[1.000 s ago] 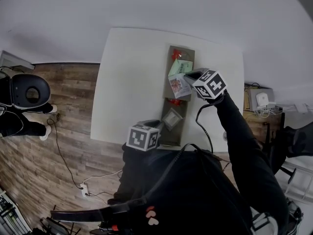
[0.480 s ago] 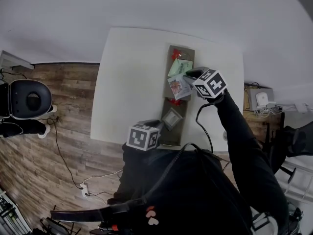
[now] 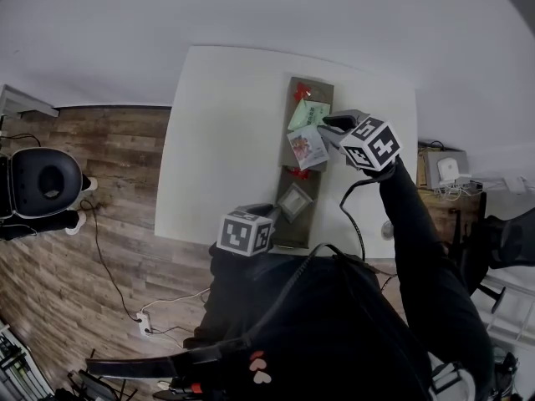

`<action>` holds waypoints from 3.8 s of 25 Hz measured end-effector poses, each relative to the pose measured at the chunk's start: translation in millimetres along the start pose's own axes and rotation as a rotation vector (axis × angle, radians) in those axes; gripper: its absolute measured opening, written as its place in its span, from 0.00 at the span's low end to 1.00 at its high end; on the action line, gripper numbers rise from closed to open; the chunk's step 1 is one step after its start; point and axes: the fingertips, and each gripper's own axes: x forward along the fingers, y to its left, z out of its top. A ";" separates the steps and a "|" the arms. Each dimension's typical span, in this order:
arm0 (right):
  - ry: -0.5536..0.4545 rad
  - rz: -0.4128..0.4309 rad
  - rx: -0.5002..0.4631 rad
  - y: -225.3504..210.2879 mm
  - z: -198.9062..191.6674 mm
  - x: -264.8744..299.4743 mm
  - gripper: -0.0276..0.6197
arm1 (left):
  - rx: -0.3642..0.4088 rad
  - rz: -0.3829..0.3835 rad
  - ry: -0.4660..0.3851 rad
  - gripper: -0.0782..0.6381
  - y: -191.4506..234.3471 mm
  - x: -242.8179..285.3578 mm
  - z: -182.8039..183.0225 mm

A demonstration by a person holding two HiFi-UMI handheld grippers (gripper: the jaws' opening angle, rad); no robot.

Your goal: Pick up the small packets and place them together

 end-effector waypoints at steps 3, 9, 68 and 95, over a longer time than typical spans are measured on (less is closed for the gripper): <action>-0.038 0.064 -0.094 27.9 17.9 -18.4 0.17 | 0.002 0.003 0.004 0.19 1.8 -0.2 -0.1; 0.058 0.245 -0.356 116.3 3.4 -22.7 0.22 | 0.006 0.001 0.010 0.19 3.9 -0.1 -0.7; 0.464 0.496 -0.670 201.6 -115.2 43.1 0.13 | -0.067 -0.037 -0.004 0.19 3.5 1.8 -12.4; -0.063 0.229 -0.211 103.3 -5.4 -26.8 0.13 | -0.063 -0.008 0.006 0.19 1.0 3.2 -4.7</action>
